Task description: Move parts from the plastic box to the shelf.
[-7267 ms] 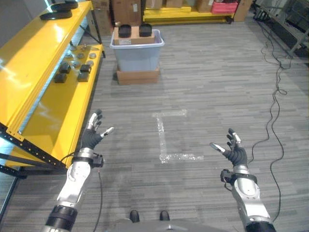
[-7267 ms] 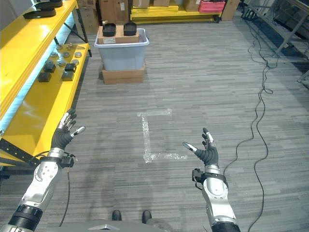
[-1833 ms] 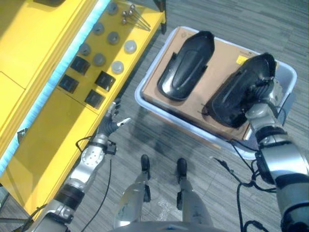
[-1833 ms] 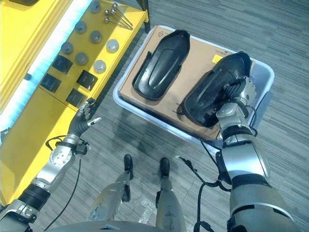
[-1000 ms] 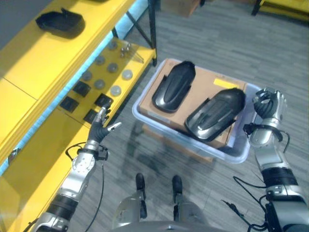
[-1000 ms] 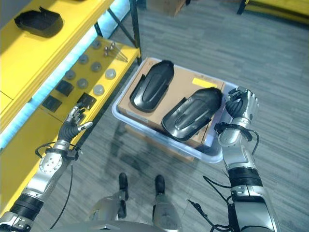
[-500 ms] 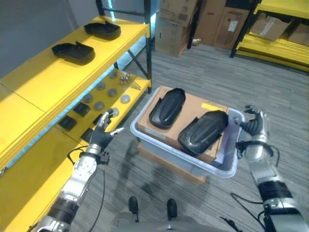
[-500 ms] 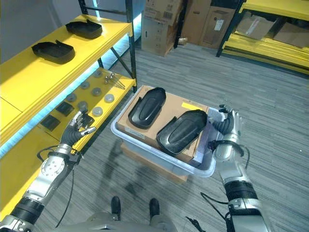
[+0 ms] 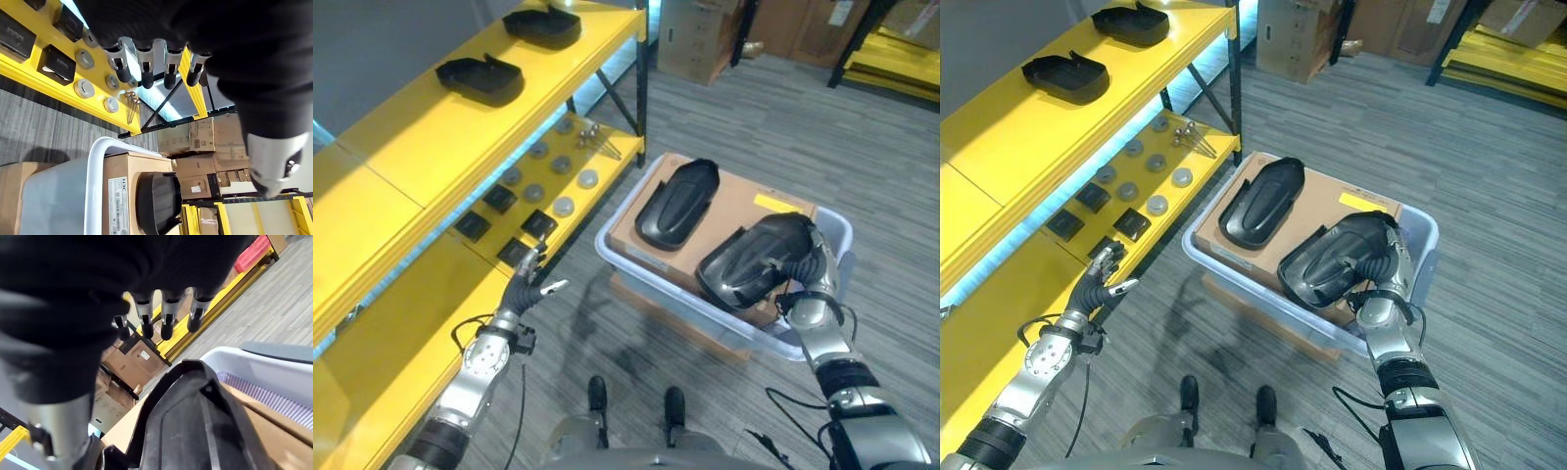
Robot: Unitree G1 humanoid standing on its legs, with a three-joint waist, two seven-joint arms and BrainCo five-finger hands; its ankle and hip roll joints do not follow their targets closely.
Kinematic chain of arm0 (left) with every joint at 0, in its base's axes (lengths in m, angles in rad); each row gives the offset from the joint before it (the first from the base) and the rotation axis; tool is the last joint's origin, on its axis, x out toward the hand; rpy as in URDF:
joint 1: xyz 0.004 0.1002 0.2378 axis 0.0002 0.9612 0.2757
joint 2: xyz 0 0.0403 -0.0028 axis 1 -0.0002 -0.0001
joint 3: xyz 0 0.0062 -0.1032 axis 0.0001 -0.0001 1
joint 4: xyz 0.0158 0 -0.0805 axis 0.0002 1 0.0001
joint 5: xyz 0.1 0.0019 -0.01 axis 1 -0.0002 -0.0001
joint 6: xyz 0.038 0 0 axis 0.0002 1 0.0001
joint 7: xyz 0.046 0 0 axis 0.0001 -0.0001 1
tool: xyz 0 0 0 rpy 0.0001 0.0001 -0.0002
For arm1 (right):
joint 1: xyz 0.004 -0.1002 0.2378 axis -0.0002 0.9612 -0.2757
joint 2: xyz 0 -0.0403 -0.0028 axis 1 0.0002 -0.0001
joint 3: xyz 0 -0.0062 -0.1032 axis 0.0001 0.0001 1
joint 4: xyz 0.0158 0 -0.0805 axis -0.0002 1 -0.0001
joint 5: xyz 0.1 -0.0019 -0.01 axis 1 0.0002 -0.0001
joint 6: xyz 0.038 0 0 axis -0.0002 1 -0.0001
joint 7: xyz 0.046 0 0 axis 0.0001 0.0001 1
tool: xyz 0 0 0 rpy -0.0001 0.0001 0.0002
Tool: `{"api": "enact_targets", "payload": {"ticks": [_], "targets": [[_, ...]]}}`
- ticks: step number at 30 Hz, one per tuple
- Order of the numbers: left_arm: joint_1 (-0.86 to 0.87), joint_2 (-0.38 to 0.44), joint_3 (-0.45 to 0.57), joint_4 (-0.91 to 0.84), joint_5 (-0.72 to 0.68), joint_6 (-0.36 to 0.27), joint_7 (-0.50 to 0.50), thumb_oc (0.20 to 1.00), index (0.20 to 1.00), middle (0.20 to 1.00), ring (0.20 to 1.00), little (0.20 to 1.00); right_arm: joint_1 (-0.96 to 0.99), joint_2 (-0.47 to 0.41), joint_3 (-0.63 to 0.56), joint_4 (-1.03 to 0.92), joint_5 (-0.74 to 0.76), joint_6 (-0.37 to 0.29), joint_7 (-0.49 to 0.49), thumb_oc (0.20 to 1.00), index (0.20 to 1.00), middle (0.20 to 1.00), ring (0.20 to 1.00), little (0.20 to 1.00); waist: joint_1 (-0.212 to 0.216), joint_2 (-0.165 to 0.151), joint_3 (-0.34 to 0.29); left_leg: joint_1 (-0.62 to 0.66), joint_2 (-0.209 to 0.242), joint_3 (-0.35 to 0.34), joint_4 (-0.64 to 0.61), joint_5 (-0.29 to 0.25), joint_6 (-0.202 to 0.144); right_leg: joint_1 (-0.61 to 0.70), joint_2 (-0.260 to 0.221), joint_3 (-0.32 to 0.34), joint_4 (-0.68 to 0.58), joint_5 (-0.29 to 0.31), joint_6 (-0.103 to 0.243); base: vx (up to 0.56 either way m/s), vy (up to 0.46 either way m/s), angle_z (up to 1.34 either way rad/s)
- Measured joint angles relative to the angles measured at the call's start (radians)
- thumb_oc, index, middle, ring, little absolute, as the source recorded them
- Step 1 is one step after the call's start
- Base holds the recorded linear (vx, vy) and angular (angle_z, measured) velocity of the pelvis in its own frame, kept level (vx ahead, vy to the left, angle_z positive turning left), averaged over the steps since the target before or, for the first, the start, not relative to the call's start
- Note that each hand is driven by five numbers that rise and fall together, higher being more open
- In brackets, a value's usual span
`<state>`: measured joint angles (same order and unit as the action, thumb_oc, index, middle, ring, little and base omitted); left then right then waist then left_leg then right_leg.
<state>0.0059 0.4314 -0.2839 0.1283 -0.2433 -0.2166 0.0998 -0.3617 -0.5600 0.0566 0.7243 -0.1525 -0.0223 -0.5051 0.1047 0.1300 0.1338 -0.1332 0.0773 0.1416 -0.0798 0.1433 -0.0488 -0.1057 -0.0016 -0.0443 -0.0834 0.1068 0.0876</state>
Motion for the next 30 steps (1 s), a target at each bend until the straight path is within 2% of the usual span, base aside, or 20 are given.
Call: {"api": "enact_targets", "payload": {"ticks": [5,13,19,28,29,30], "targets": [[0.000,0.000,-0.002,0.000,-0.012,0.000,0.002,1.000,1.000,1.000,1.000,1.000,-0.012,0.000,0.010,0.041,-0.014,0.029,-0.040,1.000,1.000,1.000,1.000,1.000,0.005,0.025,0.009,-0.009,0.001,-0.002,0.000,-0.002,-0.004,-0.008,0.000,-0.004,0.001,-0.003,0.003,0.02,0.021,0.02],[-0.004,0.000,-0.004,0.000,-0.014,0.000,0.002,1.000,1.000,1.000,1.000,1.000,-0.007,0.012,0.011,0.050,-0.072,0.056,-0.086,1.000,1.000,1.000,1.000,1.000,-0.007,0.028,0.010,-0.012,0.002,0.010,-0.001,-0.005,-0.008,-0.016,0.000,0.006,0.001,-0.003,0.004,0.02,0.029,-0.04],[-0.004,-0.001,-0.007,0.000,-0.021,0.000,0.002,1.000,1.000,1.000,1.000,1.000,-0.003,0.046,0.011,0.058,-0.081,0.068,-0.092,1.000,1.000,1.000,1.000,1.000,-0.023,0.031,0.010,-0.025,0.002,0.016,-0.005,-0.005,-0.009,-0.032,0.000,0.010,0.001,-0.002,0.003,0.00,0.008,-0.02],[-0.013,-0.001,-0.035,0.001,-0.021,0.000,0.002,1.000,1.000,1.000,1.000,1.000,-0.047,0.072,0.041,0.208,-0.006,0.049,-0.048,1.000,1.000,1.000,1.000,1.000,-0.018,0.047,0.014,-0.025,0.003,0.020,0.000,-0.005,-0.009,-0.035,0.001,0.014,0.001,-0.002,0.003,0.00,0.000,-0.01],[-0.011,-0.001,-0.035,0.003,-0.024,0.000,0.002,1.000,1.000,1.000,1.000,1.000,-0.094,0.075,0.057,0.285,0.019,0.027,-0.040,0.881,0.881,0.881,0.881,0.881,-0.016,0.049,0.013,-0.025,0.004,0.018,0.000,-0.004,-0.010,-0.034,0.002,0.013,0.001,-0.002,0.003,0.00,0.000,0.00],[-0.012,-0.002,-0.037,0.006,-0.028,0.000,0.001,1.000,1.000,1.000,1.000,1.000,-0.146,0.081,0.060,0.370,0.047,0.023,-0.039,0.432,0.432,0.432,0.432,0.432,-0.019,0.050,0.013,-0.025,0.003,0.018,0.000,-0.003,-0.011,-0.034,0.002,0.013,0.001,-0.002,0.003,0.00,0.000,0.00]]}}
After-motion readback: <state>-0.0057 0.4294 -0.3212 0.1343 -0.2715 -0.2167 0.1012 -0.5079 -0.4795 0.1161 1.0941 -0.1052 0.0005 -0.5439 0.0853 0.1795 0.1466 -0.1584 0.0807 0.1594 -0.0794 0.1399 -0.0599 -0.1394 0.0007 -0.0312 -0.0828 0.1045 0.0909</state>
